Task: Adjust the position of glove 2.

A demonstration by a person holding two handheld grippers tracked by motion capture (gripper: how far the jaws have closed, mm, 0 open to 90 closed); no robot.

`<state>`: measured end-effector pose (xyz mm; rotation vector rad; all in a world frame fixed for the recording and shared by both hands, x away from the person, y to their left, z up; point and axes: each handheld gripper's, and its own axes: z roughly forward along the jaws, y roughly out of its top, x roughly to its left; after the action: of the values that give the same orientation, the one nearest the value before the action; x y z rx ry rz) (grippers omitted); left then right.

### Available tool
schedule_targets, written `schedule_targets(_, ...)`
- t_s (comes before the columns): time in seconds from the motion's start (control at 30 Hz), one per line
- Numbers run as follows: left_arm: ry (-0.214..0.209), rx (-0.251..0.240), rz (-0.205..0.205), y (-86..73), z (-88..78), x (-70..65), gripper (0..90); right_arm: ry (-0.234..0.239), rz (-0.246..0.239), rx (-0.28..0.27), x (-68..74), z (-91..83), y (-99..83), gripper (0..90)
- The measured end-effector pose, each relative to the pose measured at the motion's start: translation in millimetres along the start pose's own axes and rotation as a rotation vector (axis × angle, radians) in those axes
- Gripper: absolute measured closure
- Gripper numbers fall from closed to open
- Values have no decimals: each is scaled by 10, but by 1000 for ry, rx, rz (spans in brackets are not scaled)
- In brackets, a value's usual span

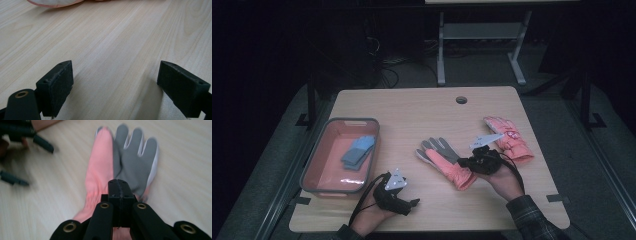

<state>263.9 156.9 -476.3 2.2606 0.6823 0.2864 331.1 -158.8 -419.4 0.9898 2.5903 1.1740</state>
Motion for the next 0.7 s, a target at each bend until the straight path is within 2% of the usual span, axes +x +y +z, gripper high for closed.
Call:
schedule_targets(0.07, 2, 0, 5, 2, 0, 4, 126, 0, 2, -13, -26, 41, 90, 899)
schedule_targets(0.2, 2, 5, 5, 3, -1, 6, 126, -10, -11, 3, -51, 236, 240, 899)
schedule_targets(0.3, 2, 4, 5, 4, 1, 7, 126, -27, -19, 43, -55, 405, 290, 899)
schedule_targets(0.43, -1, 2, 0, 6, 7, 6, 126, -45, -31, 92, -92, 589, 272, 900)
schedule_targets(0.57, -1, 2, 0, 6, 7, 6, 126, -24, -19, 103, -111, 635, 223, 900)
schedule_targets(0.7, -2, 3, 0, 7, 8, 7, 126, -5, -41, 106, -68, 616, 193, 900)
